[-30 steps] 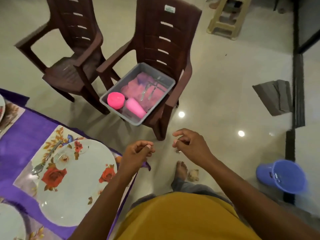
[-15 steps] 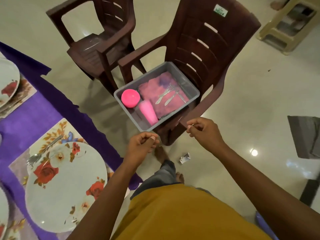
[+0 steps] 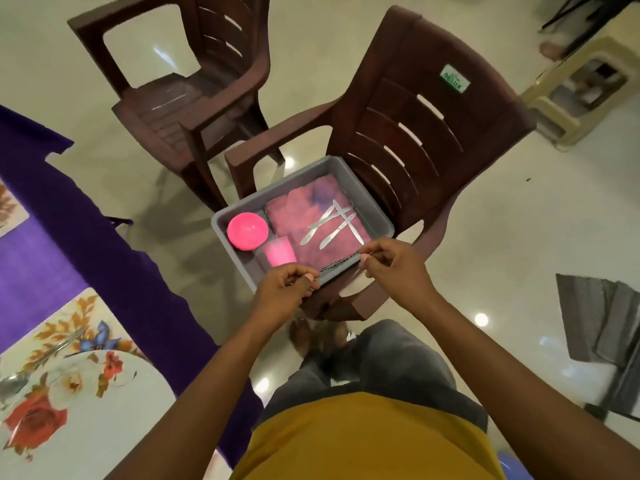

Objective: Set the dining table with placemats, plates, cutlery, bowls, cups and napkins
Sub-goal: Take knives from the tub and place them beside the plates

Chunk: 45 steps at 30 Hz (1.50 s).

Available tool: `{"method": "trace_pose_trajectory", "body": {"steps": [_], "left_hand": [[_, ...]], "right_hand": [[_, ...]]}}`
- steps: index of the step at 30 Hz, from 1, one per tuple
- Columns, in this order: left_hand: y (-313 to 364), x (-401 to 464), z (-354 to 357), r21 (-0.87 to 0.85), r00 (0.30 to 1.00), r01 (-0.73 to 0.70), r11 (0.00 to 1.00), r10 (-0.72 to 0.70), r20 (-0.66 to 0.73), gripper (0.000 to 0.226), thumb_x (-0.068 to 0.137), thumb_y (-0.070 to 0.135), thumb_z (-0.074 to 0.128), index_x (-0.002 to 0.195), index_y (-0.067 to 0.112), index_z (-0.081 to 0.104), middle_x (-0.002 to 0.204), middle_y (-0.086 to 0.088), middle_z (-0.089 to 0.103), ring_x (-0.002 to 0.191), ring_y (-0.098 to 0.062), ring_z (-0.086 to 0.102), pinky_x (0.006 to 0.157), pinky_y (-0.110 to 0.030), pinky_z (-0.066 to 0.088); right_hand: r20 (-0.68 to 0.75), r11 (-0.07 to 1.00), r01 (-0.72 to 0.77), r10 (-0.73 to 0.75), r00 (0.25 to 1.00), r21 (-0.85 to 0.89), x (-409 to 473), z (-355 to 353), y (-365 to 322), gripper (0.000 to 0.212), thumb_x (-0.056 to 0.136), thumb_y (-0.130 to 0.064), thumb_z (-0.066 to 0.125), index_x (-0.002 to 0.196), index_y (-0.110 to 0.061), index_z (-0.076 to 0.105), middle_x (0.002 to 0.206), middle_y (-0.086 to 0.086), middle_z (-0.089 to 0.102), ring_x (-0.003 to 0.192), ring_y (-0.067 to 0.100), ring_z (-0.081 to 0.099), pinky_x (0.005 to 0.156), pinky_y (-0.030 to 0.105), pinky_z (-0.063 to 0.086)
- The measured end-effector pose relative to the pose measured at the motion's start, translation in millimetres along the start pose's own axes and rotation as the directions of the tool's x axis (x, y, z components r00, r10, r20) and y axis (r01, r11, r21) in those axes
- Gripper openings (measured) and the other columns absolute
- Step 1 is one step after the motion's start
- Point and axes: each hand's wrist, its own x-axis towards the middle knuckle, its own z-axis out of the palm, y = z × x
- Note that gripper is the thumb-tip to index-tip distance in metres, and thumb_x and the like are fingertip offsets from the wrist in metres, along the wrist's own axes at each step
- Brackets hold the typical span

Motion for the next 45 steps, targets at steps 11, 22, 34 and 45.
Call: {"method": "trace_pose_trajectory", "body": {"steps": [11, 22, 34, 45], "left_hand": [[12.3, 78.2, 26.4, -0.093, 0.978, 0.128, 0.987, -0.141, -0.154, 0.018, 0.101, 0.011, 0.064, 0.095, 0.021, 0.077, 0.093, -0.002, 0.079, 0.086, -0.015, 0.073, 0.077, -0.029, 0.056], [-43.5, 215.5, 85.7, -0.161, 0.879, 0.296, 0.941, -0.335, -0.339, 0.025, 0.097, 0.018, 0.069, 0.085, 0.038, 0.076, 0.1, 0.01, 0.078, 0.101, -0.019, 0.071, 0.097, -0.046, 0.058], [-94.7, 262.7, 116.4, -0.281, 0.824, 0.326, 0.903, -0.417, -0.383, 0.017, 0.1, 0.02, 0.066, 0.096, 0.031, 0.078, 0.106, 0.014, 0.076, 0.103, -0.015, 0.07, 0.098, -0.049, 0.058], [-105.6, 259.4, 119.9, -0.333, 0.834, 0.293, 0.896, -0.41, -0.369, 0.026, 0.102, 0.018, 0.063, 0.092, 0.04, 0.073, 0.109, 0.011, 0.076, 0.105, -0.015, 0.069, 0.101, -0.05, 0.056]], "right_hand": [[0.238, 0.959, 0.027, 0.042, 0.97, -0.281, 159.7, 0.7, 34.4, 0.02, 0.094, -0.02, 0.069, 0.113, -0.018, 0.074, 0.092, -0.004, 0.072, 0.09, 0.019, 0.069, 0.081, 0.032, 0.055], [0.413, 0.865, 0.017, 0.222, 0.883, -0.501, 321.6, 70.8, 147.7, 0.028, 0.085, -0.025, 0.062, 0.11, -0.02, 0.073, 0.105, 0.004, 0.075, 0.095, 0.025, 0.069, 0.085, 0.037, 0.058], [0.285, 0.72, 0.046, 0.215, 0.934, -0.693, 382.8, 124.2, 182.7, 0.026, 0.086, -0.027, 0.077, 0.108, -0.016, 0.071, 0.112, 0.009, 0.073, 0.103, 0.033, 0.071, 0.085, 0.039, 0.058], [0.45, 0.801, 0.355, -0.121, 0.885, -0.483, 376.7, 125.1, 173.0, 0.003, 0.095, -0.021, 0.061, 0.097, -0.023, 0.061, 0.087, -0.003, 0.071, 0.081, 0.023, 0.067, 0.071, 0.037, 0.058]]}}
